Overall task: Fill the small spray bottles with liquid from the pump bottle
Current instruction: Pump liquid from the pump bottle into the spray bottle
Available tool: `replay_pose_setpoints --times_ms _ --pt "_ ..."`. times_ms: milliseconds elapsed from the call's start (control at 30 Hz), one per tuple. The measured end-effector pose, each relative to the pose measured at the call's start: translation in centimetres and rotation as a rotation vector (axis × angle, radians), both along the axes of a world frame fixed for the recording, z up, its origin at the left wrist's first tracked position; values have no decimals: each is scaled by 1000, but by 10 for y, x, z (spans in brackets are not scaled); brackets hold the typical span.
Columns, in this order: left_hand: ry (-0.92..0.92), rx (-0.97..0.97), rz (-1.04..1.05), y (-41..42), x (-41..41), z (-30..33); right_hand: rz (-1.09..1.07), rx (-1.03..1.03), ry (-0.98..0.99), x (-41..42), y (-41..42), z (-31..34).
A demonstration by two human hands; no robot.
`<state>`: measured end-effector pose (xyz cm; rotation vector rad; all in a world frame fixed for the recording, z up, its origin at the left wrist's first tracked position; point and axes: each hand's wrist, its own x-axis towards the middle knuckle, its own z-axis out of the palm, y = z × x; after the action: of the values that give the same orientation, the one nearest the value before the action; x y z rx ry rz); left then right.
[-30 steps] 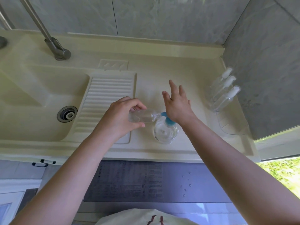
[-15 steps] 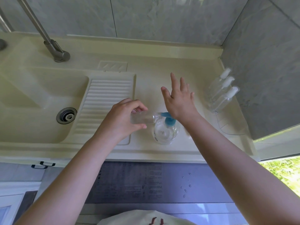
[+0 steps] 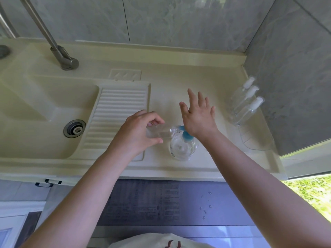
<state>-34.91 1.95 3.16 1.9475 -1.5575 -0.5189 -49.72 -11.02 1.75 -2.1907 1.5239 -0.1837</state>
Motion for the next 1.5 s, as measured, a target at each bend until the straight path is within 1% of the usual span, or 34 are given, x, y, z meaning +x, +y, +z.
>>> replay_pose_setpoints --times_ms 133,200,233,333,533,600,667,800,867,933,1000,1067,1133,1200,1267,1300,1333,1433,1467,1500 --pt "0 14 6 2 1 2 6 -97 -41 3 -4 13" --pt "2 8 15 2 2 2 35 -133 9 4 -4 13" --pt "2 7 15 2 2 2 55 -128 47 4 -3 9" --pt "-9 5 7 2 1 3 39 -9 50 1 0 0" --pt "6 11 7 0 1 3 64 -146 68 4 -8 13" --pt "6 8 5 0 0 3 75 -107 92 3 -2 4" --pt "-3 7 6 -1 1 3 56 -86 76 2 -3 2" --pt "-1 2 9 -1 2 5 37 -273 47 3 -8 19" --pt "-8 6 11 -1 3 5 66 -339 67 4 -4 17" --pt "-6 13 6 -1 2 4 79 -302 95 3 3 5" --pt "-11 19 5 -1 2 4 40 -252 109 3 1 1" --pt "-18 20 9 -1 2 4 4 -289 106 2 -1 5" --pt "-14 17 9 -1 1 5 -24 -273 67 1 -3 10" --pt "-13 15 8 0 2 5 0 -194 73 2 -1 7" --pt "-18 16 2 0 2 5 19 -73 92 2 2 2" --pt "-22 19 0 1 2 4 17 -55 99 3 0 2" --pt "-24 27 -2 0 2 4 16 -80 107 2 -2 4" --pt "-20 21 0 0 3 3 29 -251 105 3 -5 12" --pt "-20 16 1 -1 3 4 41 -265 101 4 -4 11" --pt "-22 17 0 -1 3 4 45 -232 85 4 -1 8"
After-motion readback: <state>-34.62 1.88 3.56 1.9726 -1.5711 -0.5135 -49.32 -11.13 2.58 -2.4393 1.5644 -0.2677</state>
